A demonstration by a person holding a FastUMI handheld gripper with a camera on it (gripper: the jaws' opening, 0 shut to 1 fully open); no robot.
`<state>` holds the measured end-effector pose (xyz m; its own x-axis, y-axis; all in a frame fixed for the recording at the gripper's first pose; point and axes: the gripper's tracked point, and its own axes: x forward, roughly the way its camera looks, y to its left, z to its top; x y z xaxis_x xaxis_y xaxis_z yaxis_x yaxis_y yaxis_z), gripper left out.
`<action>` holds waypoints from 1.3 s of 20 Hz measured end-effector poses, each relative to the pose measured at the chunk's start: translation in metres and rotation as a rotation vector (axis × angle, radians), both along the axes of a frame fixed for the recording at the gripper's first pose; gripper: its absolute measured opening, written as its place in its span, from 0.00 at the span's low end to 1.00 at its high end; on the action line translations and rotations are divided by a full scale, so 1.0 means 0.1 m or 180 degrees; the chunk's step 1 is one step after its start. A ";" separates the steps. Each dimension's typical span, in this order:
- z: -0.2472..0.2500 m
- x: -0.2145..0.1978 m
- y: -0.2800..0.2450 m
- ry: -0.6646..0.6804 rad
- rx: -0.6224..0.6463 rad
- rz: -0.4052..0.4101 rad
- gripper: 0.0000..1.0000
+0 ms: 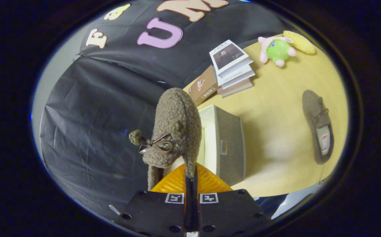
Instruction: Open the storage box then place both shoes into the box .Put the left shoe in first, then the right shoe, with the right side of both shoes facing outward in a uniform manner.
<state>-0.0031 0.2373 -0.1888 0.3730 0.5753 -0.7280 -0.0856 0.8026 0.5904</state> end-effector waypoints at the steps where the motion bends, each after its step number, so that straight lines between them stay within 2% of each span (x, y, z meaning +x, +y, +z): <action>1: -0.09 0.00 0.10 0.0063 -0.0016 0.0001 0.03; 11: -1.02 0.11 0.70 0.0396 -0.0544 -0.0004 0.03; 14: -1.29 0.17 0.74 0.0457 -0.0785 -0.0034 0.03; 19: -1.68 0.10 0.86 0.0614 -0.1125 0.0078 0.03; 26: -1.96 0.15 0.89 0.0516 -0.1628 0.0156 0.04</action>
<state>0.0118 0.3259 -0.3849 0.2141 0.1461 -0.9658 -0.0704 0.9885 0.1340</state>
